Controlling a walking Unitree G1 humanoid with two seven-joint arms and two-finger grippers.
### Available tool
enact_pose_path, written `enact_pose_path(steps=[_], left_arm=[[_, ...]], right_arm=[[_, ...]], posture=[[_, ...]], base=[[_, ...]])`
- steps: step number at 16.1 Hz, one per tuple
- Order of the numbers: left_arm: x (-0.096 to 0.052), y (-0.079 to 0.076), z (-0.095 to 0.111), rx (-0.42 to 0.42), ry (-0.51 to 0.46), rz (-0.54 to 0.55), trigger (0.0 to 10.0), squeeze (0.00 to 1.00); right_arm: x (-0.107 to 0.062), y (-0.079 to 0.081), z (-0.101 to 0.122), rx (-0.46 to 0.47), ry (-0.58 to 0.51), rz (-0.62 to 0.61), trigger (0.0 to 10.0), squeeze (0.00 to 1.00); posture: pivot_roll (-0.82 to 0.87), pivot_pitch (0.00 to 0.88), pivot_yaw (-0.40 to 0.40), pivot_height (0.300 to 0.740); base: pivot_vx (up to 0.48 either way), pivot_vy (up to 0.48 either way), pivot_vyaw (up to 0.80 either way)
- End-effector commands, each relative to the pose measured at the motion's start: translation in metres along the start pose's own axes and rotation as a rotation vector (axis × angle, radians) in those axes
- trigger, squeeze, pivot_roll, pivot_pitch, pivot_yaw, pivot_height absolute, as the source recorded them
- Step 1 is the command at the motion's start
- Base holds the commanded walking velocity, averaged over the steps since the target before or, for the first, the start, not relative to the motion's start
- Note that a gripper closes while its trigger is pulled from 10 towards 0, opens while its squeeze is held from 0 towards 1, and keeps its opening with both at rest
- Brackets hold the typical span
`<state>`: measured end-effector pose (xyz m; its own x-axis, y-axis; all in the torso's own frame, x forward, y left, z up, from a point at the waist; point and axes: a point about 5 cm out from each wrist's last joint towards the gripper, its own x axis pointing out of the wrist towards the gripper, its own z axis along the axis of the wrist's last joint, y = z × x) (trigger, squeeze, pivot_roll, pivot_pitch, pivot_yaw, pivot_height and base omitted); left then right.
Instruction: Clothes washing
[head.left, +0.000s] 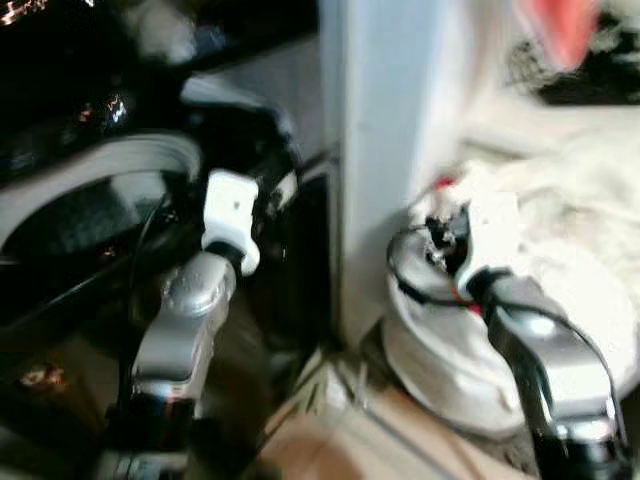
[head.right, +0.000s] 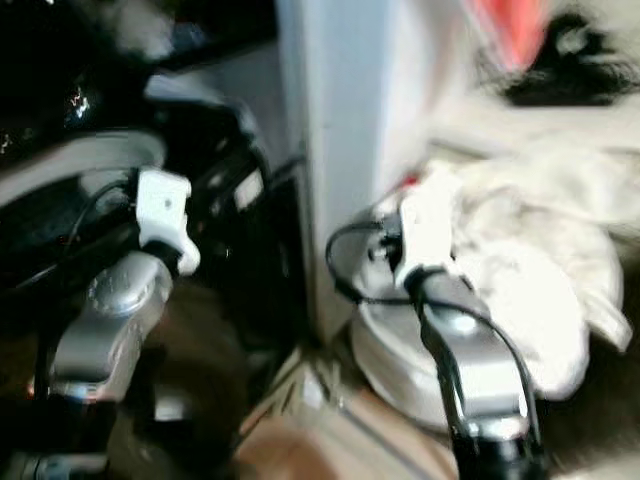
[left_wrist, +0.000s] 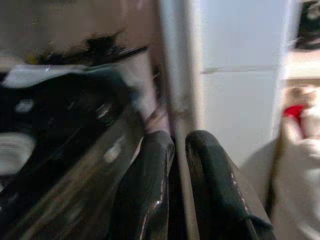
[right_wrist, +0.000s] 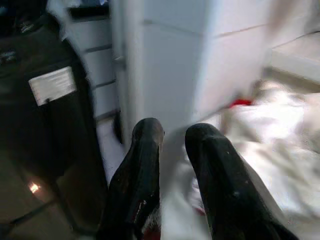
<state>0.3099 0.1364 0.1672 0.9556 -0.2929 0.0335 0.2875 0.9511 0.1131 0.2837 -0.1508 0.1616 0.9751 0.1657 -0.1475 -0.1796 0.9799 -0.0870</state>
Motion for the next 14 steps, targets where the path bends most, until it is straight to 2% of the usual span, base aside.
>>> enact_pose_path(steps=[1, 6, 10, 11, 12, 14], left_arm=[[0.0009, 0.0006, 0.0019, 0.0, -0.003, 0.0, 10.0, 0.0], [0.0011, 0.001, 0.0013, -0.004, 0.001, 0.005, 10.0, 0.0], [0.0007, 0.0044, 0.0004, -0.021, 0.0, 0.027, 10.0, 0.0], [-0.0003, 0.0062, -0.0007, -0.011, 0.004, 0.021, 10.0, 0.0], [-0.0008, 0.0061, 0.0, -0.006, -0.001, 0.005, 10.0, 0.0], [-0.0007, 0.0048, 0.0006, -0.004, -0.004, -0.009, 10.0, 0.0]], right_arm=[[0.0005, -0.0011, 0.0015, 0.001, -0.001, 0.002, 10.0, 0.0], [0.001, -0.0015, 0.0018, 0.001, -0.002, 0.002, 10.0, 0.0], [0.0012, -0.0009, 0.0046, 0.007, -0.008, 0.025, 10.0, 0.0], [0.002, -0.0038, 0.0078, 0.021, -0.016, 0.047, 10.0, 0.18], [0.0032, -0.0068, 0.0099, 0.038, -0.021, 0.068, 10.0, 1.0], [0.0052, -0.01, 0.0083, 0.027, 0.004, 0.085, 10.0, 1.0]], posture=[[0.03, 0.0, 0.047, 0.74], [0.03, 0.0, 0.047, 0.74], [0.03, 0.0, 0.045, 0.74], [0.03, 0.0, 0.045, 0.74], [0.03, 0.0, 0.045, 0.74], [0.03, 0.0, 0.047, 0.74]], base=[[0.292, 0.0, 0.0], [0.284, 0.0, 0.0], [0.0, 0.0, 0.0], [0.0, 0.0, 0.0], [0.0, 0.0, 0.0], [0.0, 0.0, 0.0]])
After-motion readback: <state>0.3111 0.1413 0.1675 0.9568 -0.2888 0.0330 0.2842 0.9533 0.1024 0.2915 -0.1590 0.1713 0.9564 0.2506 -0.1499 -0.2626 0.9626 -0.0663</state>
